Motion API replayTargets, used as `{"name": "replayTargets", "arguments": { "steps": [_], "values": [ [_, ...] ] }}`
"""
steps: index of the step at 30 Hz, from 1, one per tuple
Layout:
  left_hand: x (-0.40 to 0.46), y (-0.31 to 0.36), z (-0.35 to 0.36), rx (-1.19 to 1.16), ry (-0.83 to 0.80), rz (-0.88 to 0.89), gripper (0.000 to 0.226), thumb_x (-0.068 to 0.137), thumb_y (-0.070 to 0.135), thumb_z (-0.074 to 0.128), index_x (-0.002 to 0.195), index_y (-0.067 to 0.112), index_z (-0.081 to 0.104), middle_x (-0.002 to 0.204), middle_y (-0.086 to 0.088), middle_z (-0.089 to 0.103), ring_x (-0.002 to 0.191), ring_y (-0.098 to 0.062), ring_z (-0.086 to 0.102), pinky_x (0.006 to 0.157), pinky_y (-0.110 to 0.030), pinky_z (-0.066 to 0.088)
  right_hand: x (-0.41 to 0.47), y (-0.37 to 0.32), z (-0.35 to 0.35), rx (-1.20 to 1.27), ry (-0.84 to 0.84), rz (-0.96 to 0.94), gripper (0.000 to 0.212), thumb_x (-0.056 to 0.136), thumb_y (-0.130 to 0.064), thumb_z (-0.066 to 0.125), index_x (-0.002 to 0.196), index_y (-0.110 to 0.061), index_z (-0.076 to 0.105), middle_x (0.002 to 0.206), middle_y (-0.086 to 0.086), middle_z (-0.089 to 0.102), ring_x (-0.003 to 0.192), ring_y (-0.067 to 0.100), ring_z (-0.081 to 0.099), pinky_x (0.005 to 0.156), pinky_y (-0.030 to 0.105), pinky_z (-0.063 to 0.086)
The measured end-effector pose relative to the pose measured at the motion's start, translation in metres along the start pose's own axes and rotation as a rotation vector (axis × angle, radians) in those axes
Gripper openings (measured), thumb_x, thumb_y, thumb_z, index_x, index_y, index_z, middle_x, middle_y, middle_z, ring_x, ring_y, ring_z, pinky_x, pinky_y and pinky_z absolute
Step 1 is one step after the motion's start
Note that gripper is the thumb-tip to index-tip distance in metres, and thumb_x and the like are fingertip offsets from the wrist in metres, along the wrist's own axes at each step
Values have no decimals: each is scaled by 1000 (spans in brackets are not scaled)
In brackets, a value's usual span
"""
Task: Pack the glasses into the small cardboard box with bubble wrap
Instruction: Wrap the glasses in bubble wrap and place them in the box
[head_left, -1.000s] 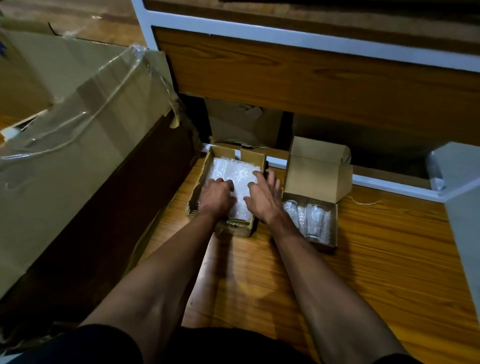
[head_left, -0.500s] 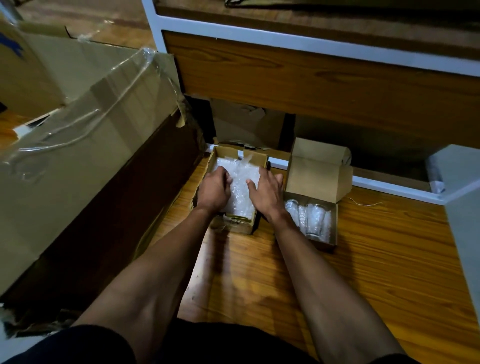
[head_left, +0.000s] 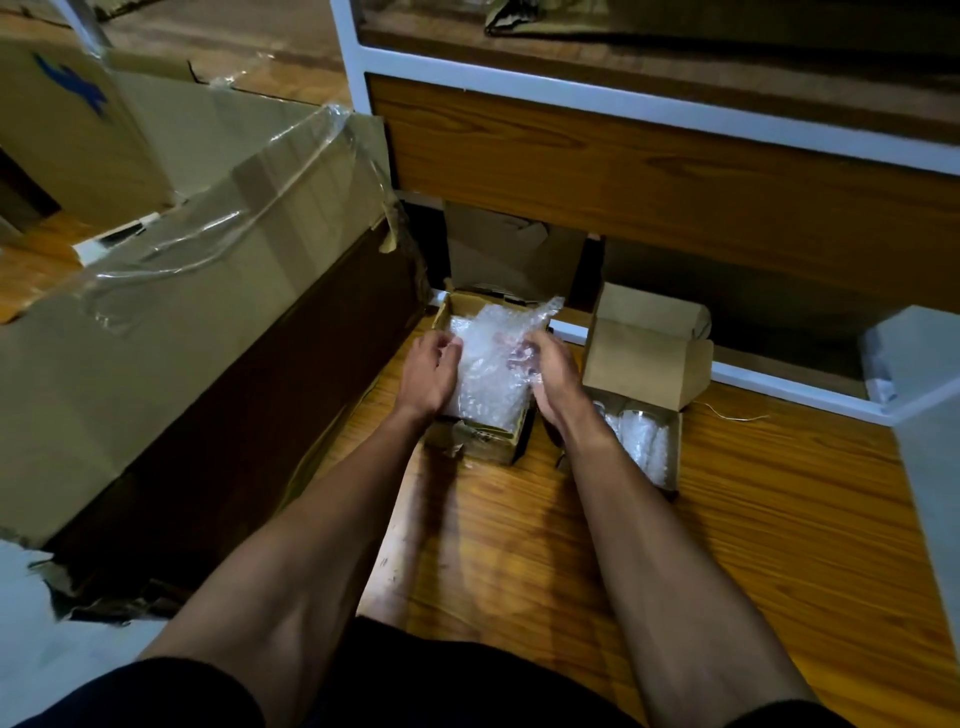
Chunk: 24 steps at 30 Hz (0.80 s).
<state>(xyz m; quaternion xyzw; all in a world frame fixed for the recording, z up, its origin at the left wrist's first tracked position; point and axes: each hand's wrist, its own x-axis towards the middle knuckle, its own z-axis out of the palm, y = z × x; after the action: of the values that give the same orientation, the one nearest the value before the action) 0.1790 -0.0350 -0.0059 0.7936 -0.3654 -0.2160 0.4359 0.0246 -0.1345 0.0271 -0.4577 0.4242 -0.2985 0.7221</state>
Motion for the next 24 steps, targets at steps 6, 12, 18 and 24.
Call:
{"name": "replayTargets", "arguments": {
  "steps": [6,12,18,24],
  "values": [
    [4,15,-9,-385,-90,-275,57,97,68,57,113,15,72,111,-7,76,105,-26,72,93,-42,58,-11,-12,-14,282,-38,76,21,105,-14,42,94,-14,60,85,4,66,83,22,66,83,43,57],
    [2,34,-8,-634,-270,-267,39,97,53,68,106,15,68,82,7,71,61,-1,65,55,-18,49,-20,-15,-23,148,-58,11,25,108,-13,43,91,-15,61,75,-5,70,73,13,68,87,41,55],
    [9,44,-2,-579,-287,-180,24,95,21,78,112,5,69,77,10,70,59,0,58,55,-19,41,-27,-18,-46,-51,-35,-91,21,99,-28,72,108,-10,71,98,7,77,89,23,76,79,36,60],
    [1,60,13,-544,-323,-132,15,99,22,73,110,12,71,92,2,66,78,-11,55,62,-23,45,-37,-23,-76,-114,-26,-84,36,90,-19,82,122,-10,71,113,13,78,106,30,75,104,54,55]
  ]
}}
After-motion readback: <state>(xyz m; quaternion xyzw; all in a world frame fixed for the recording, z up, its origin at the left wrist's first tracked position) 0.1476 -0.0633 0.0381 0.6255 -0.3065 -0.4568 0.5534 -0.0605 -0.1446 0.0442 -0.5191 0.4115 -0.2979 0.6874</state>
